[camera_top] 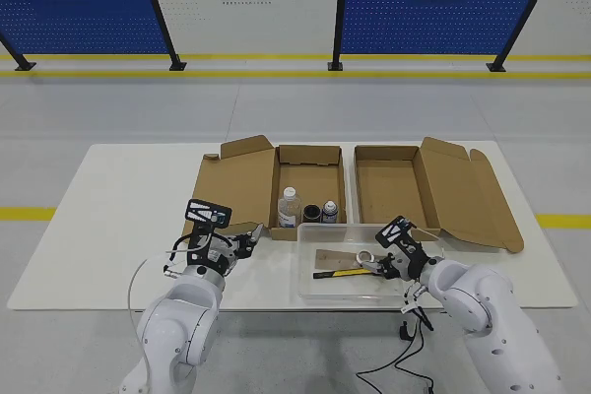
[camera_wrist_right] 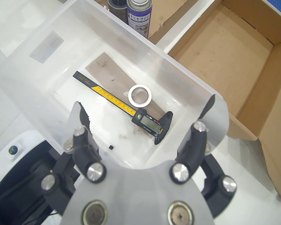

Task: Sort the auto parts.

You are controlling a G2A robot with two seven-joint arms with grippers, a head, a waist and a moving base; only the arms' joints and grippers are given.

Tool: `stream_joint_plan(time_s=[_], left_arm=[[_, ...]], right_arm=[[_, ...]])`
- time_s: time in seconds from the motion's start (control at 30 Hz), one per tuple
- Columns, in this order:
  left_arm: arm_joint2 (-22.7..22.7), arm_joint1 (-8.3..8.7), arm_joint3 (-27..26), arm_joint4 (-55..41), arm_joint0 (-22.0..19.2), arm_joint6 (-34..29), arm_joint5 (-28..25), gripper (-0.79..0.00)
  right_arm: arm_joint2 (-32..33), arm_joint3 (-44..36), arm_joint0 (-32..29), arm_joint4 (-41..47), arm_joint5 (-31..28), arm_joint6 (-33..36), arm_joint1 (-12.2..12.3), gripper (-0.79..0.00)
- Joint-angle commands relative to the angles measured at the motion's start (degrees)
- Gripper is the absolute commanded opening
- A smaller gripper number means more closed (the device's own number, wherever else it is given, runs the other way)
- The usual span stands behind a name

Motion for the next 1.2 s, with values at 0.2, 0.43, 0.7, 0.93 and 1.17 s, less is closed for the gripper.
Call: stream_joint_plan(time_s=[0.2, 0.43, 0.7, 0.93, 1.17], left_arm=[[0.00, 0.00, 0.00, 0.00, 0.00, 0.00, 0.00, 0.000], [0.00, 0.00, 0.00, 0.00, 0.00, 0.00, 0.00, 0.000], [0.00, 0.00, 0.00, 0.00, 0.00, 0.00, 0.00, 0.000], [0.00, 0.00, 0.00, 0.00, 0.00, 0.00, 0.00, 0.000], [0.00, 0.00, 0.00, 0.00, 0.00, 0.00, 0.00, 0.000]], right_arm=[[0.49, -1.83, 3.39, 0.61, 0.59, 3.67, 0.17, 0.000], [-2.78, -4.77, 9.51, -0.27, 6.15, 23.41, 0.03, 0.000], [-5.43, -2.39, 14.89, 1.36, 2.83, 34.28, 0.19, -0.283], [-11.78, 4.75, 17.74, -0.22, -5.07, 31.83, 0.17, -0.394], [-15.70, 11.60, 20.61, -2.75, -6.42, 28.27, -0.26, -0.434]])
